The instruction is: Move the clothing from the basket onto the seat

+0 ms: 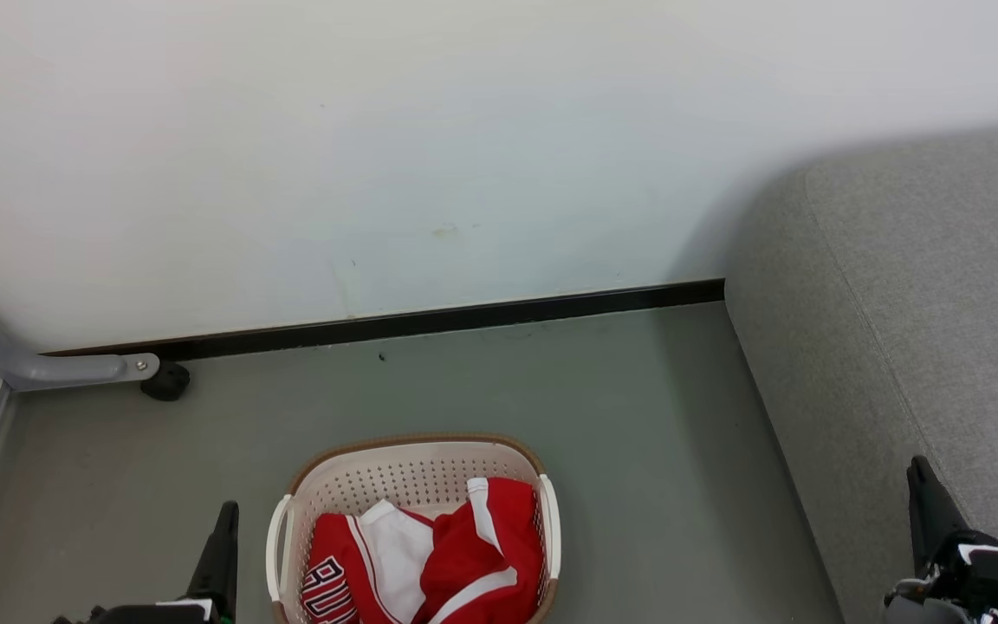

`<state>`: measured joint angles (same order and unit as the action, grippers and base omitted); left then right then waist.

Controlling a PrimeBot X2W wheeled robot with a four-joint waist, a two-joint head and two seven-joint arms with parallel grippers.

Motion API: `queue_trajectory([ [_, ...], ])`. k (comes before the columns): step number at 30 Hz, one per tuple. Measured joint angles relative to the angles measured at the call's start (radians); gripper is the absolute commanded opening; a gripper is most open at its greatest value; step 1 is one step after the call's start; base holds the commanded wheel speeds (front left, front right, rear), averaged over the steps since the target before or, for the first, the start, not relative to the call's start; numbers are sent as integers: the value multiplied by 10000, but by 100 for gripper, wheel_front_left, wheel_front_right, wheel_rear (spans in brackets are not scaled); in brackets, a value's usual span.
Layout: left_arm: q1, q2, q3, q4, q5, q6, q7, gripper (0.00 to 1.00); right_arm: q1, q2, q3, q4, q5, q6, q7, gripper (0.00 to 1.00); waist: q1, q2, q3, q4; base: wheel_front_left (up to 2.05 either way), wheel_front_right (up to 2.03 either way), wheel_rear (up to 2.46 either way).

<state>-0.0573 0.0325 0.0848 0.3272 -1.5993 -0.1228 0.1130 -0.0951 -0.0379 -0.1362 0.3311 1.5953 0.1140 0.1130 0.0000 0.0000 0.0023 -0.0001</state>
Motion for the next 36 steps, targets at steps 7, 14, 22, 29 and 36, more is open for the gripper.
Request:
queue_trajectory([
  [7,293,-67,-10,408,0,8,-6,100,275,136,105,391,-31,-10,-12,100,0,0,21,3,0,0,0],
  [14,164,-61,-10,552,21,8,-180,100,-12,132,326,535,-232,-10,-125,100,0,1,44,5,0,0,0],
  [22,-214,8,-144,748,389,6,-422,100,-439,90,744,729,-734,-8,-326,100,0,0,78,7,0,0,0],
  [29,-448,146,-460,922,911,6,-790,100,-822,-75,1266,976,-1319,-8,-546,100,0,0,102,16,0,0,0],
  [36,-660,384,-928,1185,1751,6,-1164,100,-1258,-336,2010,1312,-2211,-6,-986,100,0,0,128,36,0,0,0],
])
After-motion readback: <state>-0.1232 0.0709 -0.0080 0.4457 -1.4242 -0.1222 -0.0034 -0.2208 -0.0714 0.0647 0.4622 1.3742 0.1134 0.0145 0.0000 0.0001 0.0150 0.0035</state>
